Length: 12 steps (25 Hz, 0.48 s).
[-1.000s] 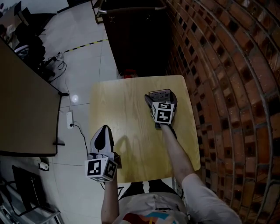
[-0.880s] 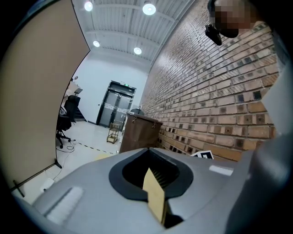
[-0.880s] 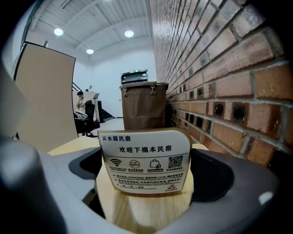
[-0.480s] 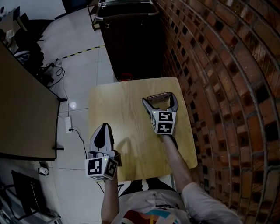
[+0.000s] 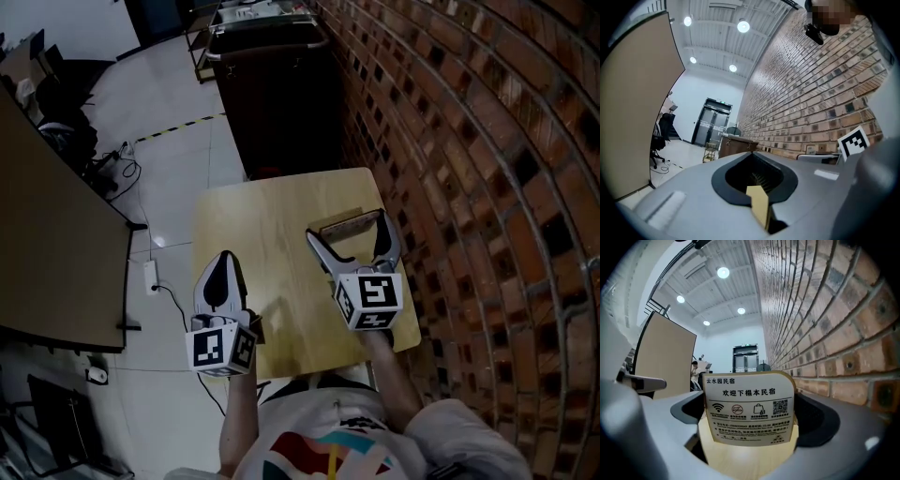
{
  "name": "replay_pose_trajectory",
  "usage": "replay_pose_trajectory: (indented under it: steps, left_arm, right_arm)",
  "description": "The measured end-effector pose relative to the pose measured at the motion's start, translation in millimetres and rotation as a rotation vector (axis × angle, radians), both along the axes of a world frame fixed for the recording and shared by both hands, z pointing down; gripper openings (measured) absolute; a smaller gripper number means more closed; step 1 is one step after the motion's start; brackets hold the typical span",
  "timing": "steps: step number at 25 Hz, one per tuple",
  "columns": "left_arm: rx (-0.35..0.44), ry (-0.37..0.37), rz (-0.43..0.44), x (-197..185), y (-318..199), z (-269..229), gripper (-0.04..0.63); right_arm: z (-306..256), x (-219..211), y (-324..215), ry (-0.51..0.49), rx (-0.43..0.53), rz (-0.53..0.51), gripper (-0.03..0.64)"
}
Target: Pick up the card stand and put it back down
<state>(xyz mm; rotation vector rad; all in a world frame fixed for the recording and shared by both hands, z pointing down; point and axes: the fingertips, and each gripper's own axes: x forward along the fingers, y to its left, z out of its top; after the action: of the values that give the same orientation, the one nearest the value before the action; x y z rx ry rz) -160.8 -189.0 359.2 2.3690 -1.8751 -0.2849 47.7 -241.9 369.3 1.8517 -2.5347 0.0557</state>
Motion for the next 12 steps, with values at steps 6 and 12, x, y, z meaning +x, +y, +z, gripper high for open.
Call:
replay_pose_trajectory:
  steps: [6,12]
  left_arm:
    - [0.064,-0.048,-0.001,6,12,-25,0.006]
    - [0.104,-0.072,0.001,10,20,-36,0.006]
  right_arm:
    - [-39,-8,42,-0.038,0.07,-0.041,0.575]
    - [-45,-4,65,-0.039,0.099,-0.034,0.575]
